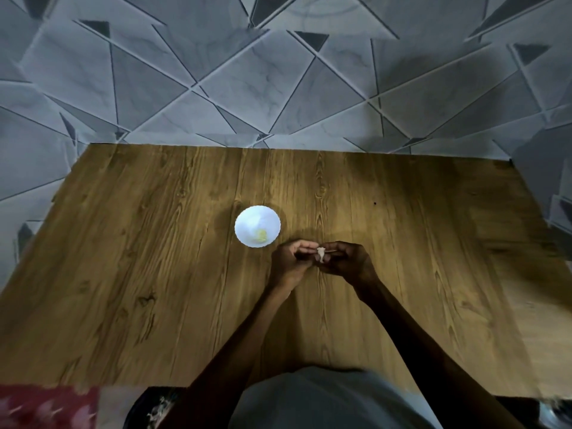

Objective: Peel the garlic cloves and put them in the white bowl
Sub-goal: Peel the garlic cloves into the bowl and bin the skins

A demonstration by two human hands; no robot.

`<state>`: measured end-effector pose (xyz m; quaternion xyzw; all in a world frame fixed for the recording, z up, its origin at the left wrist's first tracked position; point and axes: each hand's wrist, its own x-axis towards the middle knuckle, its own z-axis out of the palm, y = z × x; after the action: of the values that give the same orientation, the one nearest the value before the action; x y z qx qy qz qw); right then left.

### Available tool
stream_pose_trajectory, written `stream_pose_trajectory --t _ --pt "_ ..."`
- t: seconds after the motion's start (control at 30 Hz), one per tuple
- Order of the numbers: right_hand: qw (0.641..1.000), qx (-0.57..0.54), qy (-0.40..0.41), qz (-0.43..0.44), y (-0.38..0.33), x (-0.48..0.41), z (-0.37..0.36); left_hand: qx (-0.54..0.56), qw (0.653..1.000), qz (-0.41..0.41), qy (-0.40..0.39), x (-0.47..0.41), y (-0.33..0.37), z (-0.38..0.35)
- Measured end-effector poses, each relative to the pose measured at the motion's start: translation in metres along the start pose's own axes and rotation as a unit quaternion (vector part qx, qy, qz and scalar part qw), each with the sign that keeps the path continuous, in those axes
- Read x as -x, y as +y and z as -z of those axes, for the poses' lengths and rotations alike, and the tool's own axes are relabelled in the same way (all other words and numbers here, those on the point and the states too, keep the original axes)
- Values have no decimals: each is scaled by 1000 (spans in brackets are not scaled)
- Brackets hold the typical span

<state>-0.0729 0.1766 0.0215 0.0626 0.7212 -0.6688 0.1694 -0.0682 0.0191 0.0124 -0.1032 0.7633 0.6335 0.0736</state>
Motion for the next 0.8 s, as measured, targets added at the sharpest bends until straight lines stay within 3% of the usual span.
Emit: stream_pose_trajectory --t 0.37,0.8 --pt "1000 -11 -4 -13 -14 3 5 -88 992 -89 -3 8 15 -4" --pt "998 -35 21 -40 -19 11 7 -84 992 -86 -34 10 11 -4"
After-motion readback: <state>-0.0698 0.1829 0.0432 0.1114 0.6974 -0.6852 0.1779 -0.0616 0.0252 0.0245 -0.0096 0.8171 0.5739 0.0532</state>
